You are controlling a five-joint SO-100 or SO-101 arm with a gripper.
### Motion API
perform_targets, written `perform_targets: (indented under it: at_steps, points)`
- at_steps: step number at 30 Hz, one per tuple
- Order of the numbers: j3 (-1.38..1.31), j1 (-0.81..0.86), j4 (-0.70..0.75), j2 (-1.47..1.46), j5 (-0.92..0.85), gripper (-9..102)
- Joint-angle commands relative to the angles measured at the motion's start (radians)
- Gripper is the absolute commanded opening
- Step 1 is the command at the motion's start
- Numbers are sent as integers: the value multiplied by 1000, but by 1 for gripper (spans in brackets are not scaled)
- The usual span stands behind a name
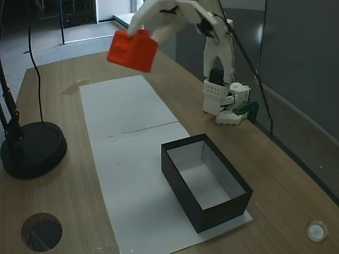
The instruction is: Grab a orange square and put it in the box.
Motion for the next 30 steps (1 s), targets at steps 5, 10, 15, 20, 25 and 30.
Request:
perform_targets:
  at_steps: [5, 10, 15, 20, 25, 30]
  points:
    - [457, -158, -26, 270, -2, 7]
    - [686, -166, -107, 322, -2, 7]
    - [917, -167, -235, 334, 0, 6]
    - [1089, -169, -364, 334, 26, 6]
    - [1132, -176, -394, 336, 28, 6]
    - [1132, -285, -383, 337, -9, 6]
